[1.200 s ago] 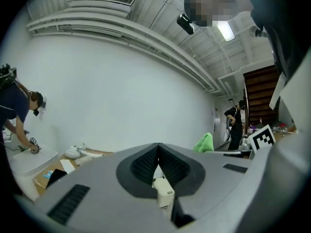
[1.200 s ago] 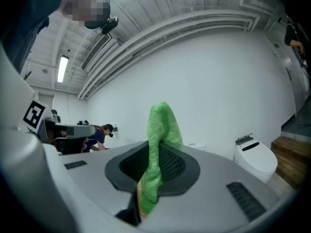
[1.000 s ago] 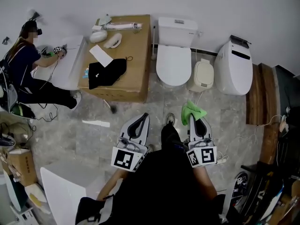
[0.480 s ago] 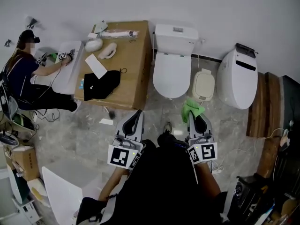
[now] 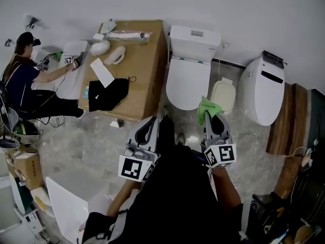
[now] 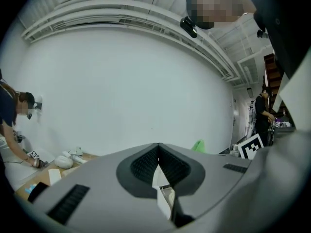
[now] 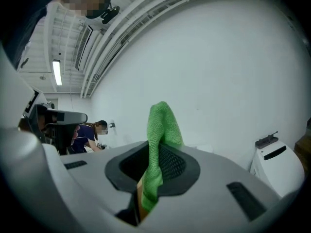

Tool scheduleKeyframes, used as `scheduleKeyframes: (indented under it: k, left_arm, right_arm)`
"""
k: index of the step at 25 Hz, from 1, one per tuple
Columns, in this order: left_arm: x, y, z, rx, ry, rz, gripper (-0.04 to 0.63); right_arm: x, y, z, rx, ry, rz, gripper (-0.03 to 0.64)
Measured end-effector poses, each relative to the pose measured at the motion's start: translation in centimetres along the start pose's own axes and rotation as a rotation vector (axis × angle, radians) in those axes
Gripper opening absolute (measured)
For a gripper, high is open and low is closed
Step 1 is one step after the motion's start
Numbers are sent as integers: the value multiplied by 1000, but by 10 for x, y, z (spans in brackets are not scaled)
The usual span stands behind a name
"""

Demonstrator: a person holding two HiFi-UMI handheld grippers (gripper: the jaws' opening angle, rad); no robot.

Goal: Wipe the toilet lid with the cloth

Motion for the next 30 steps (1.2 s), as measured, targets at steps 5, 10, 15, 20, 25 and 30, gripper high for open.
scheduleKeyframes:
  k: [5,10,15,20,25,30]
  left_arm:
    - [2,-49,35,27,11,4,-2]
    - [2,-99,81,47,34,-11,-2]
    - [0,-149,136,43,42,56,-2]
    - [11,-188,183,34,93,77,-2]
    - [31,-221,231,9,130,106,-2]
    - [63,-246,266,2,140,133,-2]
  right_arm:
    - [5,-59,-15,5,2,34,52]
    - [14,-129,-29,31,9,88,52]
    - [28,-209,-39,42,21,161,52]
    - [51,-283,-49,37,40,223,52]
    - [91,-351,-67,51,52,297,52]
    - [150,-415,-87,63,79,387,52]
Point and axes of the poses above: the fingertips, and each gripper's own axes: y backward along the fingers, z to its left, x out of its underside, the point moved 6 cm from there along y, backward along the fingers, and after that the axes turned 8 degrees about x, right-handed, at the moved point
